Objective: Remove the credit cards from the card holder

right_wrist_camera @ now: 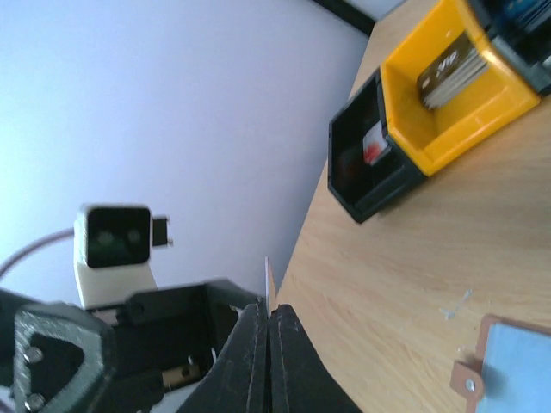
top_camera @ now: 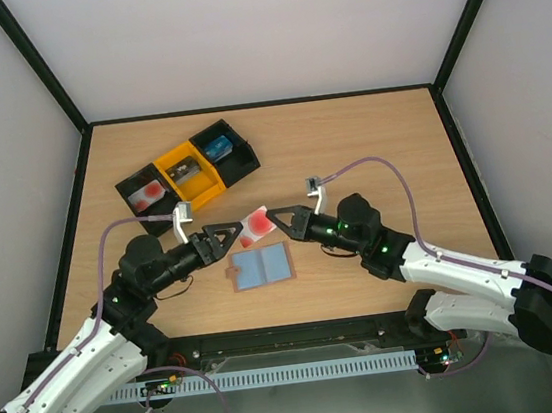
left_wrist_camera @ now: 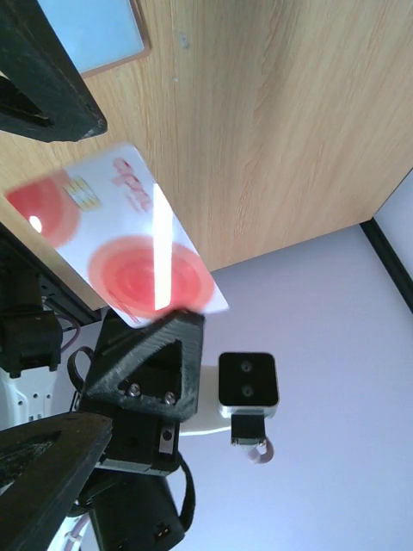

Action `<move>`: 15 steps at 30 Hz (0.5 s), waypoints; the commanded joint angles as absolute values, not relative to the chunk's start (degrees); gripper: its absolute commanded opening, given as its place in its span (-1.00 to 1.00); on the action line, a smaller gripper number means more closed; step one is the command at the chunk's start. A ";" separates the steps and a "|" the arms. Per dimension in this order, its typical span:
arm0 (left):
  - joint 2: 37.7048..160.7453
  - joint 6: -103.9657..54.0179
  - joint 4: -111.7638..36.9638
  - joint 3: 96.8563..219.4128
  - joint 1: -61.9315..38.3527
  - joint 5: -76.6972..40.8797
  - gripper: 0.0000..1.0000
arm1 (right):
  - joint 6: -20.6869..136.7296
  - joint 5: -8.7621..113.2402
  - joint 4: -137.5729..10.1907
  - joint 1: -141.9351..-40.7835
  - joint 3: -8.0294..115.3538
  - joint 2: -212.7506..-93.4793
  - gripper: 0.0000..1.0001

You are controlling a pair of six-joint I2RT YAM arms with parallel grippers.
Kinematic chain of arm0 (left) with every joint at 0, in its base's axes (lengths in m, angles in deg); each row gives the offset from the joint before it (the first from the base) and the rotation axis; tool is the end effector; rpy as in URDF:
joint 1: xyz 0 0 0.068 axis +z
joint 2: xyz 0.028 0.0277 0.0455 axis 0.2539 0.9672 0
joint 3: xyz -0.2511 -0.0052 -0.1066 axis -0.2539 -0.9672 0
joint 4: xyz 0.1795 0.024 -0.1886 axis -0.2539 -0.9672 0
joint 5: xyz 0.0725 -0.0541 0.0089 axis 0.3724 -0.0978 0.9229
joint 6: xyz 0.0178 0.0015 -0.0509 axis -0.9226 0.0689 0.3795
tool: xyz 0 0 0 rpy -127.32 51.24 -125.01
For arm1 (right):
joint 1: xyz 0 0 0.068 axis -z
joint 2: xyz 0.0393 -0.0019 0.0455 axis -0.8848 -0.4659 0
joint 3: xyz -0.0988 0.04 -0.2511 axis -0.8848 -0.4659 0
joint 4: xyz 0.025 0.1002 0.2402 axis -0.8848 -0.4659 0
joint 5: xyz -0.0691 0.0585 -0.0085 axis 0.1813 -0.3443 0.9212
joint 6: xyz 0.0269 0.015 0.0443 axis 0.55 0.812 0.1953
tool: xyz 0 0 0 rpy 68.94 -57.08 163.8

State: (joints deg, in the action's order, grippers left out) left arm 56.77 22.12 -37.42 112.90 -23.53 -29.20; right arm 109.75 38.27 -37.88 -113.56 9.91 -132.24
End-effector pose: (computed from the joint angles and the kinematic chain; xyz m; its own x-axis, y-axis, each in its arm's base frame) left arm 0.1150 -0.1058 0.2837 -0.7503 -0.4336 -0.4990 0.3936 0.3135 -0.8642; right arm 0.1397 0.1956 0.2734 -0.8329 0.2285 -0.5041 -0.4699 0.1895 0.8622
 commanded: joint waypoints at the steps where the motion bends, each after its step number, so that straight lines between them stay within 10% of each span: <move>1: 55.65 25.83 -34.52 111.19 -23.61 -26.72 0.73 | 113.96 48.27 -33.22 -113.30 8.80 -128.99 -0.96; 15: 60.26 30.93 -21.25 107.84 -23.61 -31.00 0.14 | 124.61 49.65 -20.37 -113.33 2.22 -128.37 -0.96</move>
State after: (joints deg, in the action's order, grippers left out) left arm 58.60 29.31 -28.37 108.34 -23.53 -28.70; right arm 119.21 48.70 -28.46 -113.56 4.62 -127.74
